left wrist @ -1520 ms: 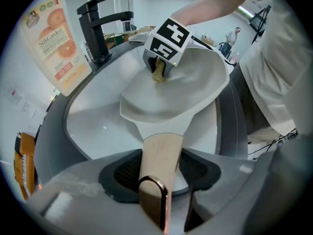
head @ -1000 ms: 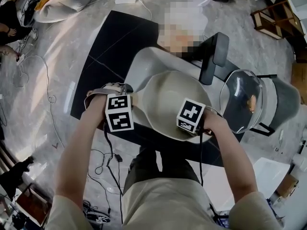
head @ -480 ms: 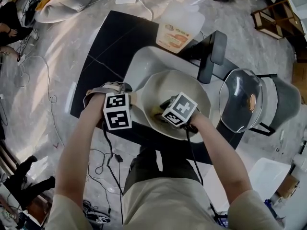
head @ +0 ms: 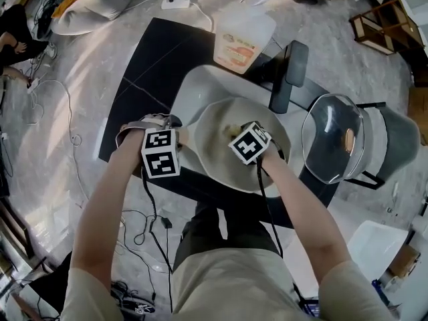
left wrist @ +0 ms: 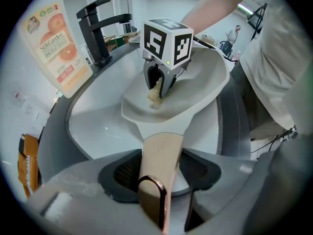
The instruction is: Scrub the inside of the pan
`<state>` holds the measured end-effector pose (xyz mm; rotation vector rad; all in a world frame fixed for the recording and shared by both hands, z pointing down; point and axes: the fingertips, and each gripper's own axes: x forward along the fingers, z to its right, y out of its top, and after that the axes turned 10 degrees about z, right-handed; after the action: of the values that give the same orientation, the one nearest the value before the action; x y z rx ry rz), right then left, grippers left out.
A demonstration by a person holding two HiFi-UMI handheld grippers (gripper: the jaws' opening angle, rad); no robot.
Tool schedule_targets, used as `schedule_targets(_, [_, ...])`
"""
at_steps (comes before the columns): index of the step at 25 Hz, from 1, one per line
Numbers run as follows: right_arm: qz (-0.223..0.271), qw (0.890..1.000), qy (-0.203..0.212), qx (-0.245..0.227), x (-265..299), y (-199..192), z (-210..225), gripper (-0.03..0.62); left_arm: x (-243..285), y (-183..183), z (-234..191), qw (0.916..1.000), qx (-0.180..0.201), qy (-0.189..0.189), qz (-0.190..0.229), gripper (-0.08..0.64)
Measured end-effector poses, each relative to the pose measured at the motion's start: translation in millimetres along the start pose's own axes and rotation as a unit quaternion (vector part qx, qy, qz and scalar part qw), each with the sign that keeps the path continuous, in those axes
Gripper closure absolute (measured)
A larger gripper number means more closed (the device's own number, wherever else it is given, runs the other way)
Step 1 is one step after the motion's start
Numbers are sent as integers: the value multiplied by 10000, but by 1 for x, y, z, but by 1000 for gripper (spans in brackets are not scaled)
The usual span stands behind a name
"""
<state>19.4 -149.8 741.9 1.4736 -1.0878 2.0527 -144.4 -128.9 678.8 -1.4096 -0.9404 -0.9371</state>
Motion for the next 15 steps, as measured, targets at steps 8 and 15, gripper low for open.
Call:
schedule_targets(8, [-861, 9957, -336, -86, -24, -37, 27, 419, -1, -2, 2, 9993, -201, 281, -104, 290])
schedule_targets(15, [181, 9993, -196, -245, -61, 1, 1, 419, -39, 9, -5, 9955, -431, 838, -20, 268])
